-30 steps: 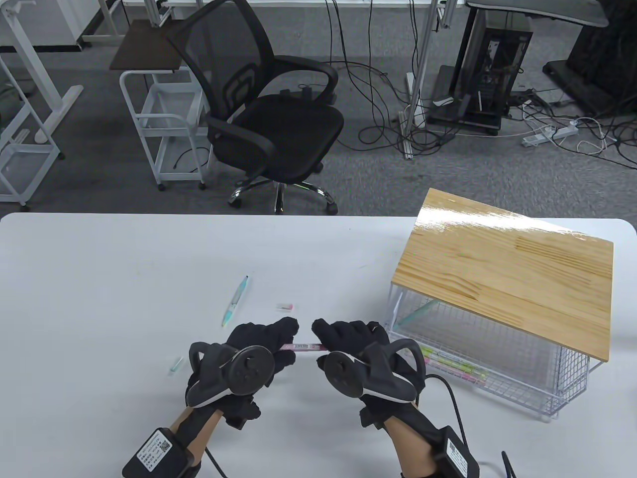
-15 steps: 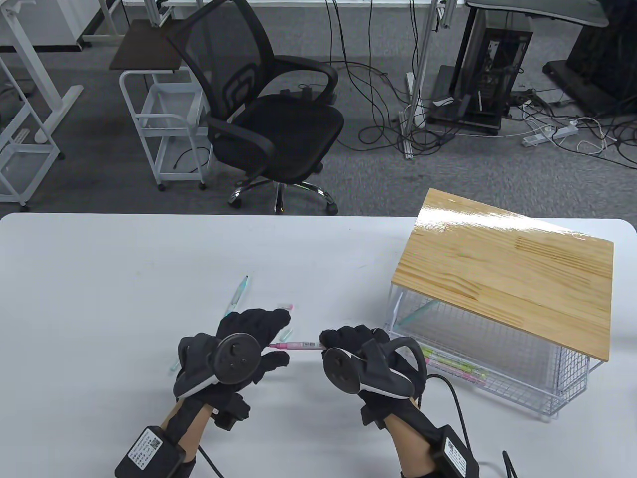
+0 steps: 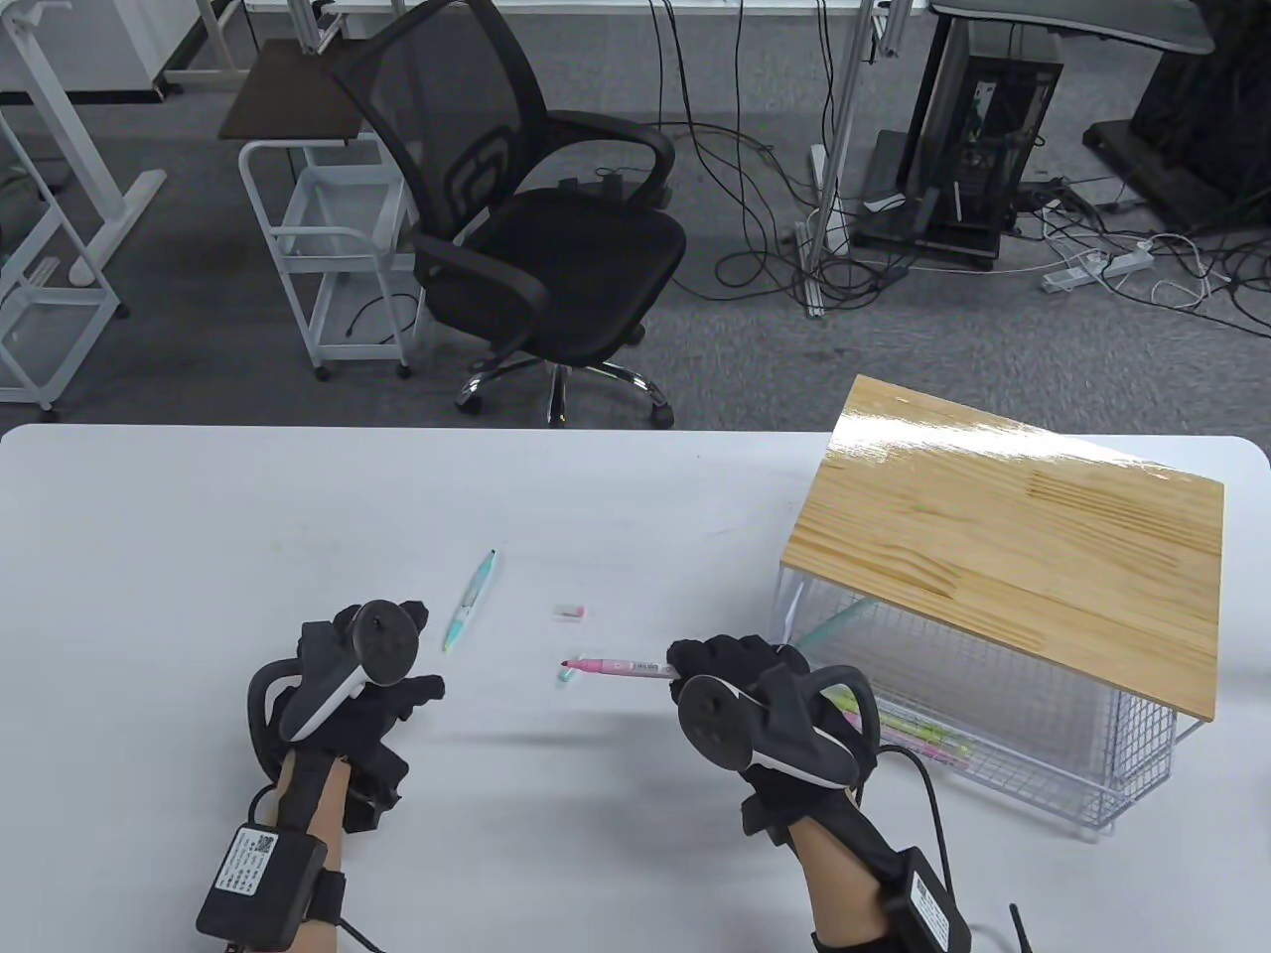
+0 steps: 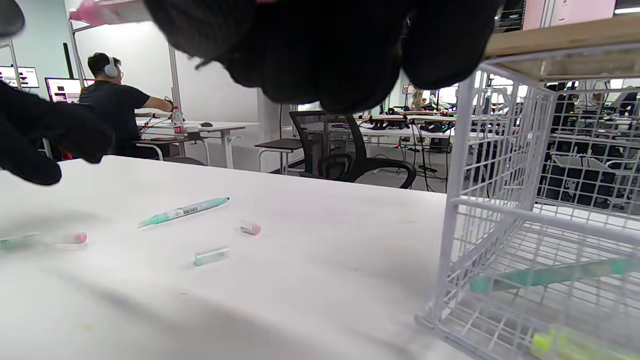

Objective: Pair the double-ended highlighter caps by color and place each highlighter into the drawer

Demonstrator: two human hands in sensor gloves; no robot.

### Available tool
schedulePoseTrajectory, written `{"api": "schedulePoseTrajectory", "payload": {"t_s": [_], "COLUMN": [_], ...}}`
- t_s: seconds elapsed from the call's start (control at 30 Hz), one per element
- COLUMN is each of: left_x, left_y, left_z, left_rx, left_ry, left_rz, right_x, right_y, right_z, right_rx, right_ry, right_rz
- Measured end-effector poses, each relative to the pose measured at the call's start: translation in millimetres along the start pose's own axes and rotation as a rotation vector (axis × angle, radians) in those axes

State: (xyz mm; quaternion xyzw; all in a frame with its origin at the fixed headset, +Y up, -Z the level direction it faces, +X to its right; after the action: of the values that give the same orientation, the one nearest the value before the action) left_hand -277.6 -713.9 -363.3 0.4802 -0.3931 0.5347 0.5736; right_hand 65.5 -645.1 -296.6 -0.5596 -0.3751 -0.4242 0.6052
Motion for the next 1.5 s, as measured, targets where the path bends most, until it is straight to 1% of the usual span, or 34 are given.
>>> {"api": "schedulePoseTrajectory", "payload": {"t_s": [0.07, 0.27, 0.6, 0.8, 1.17, 1.33, 1.4, 1.5], "left_x": [-6.2, -19.6, -27.1, -27.2, -27.5, -27.1, -27.2, -25.2], "left_y": [2.9, 3.2, -4.5, -7.7, -8.2, -9.0, -7.8, -2.7], "left_z": [10.6, 34.1, 50.6, 50.5, 51.0, 50.9, 50.1, 42.3], "left_rx": [-0.025, -0.098, -0.226, -0.257, -0.267, -0.270, -0.258, -0.175], "left_ry": [0.031, 0.111, 0.178, 0.178, 0.106, 0.097, 0.104, 0.098], "left_rz": [-0.036, -0.082, -0.128, -0.139, -0.154, -0.156, -0.158, -0.177], "right_x": [-0.3, -1.7, -1.6, -1.9, -2.5, -2.8, -2.8, -2.8], "right_y": [-0.6, -2.4, -3.1, -3.4, -3.6, -4.3, -4.3, -3.7], "right_z": [-0.9, -5.1, -5.5, -6.1, -7.4, -8.1, -8.2, -8.4], "right_rx": [0.002, 0.018, 0.021, 0.020, 0.021, 0.025, 0.025, 0.025], "right_ry": [-0.002, -0.011, -0.013, -0.014, -0.015, -0.022, -0.022, -0.022], "right_rz": [0.002, 0.007, 0.011, 0.013, 0.014, 0.016, 0.017, 0.016]}}
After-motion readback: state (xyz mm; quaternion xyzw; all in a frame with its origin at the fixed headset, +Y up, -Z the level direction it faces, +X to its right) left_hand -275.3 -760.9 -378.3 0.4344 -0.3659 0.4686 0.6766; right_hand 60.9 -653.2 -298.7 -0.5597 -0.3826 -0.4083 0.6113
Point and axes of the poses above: the tracker on the back of each hand, its own y axis roughly to the little-finger side, its own x axis roughly from the fingertips to the wrist, z = x × y, the point moved 1 cm from there along -x, roughly from the wrist to the fingertips, and after that the axes turned 1 degree about y, right-handed, at the moved point
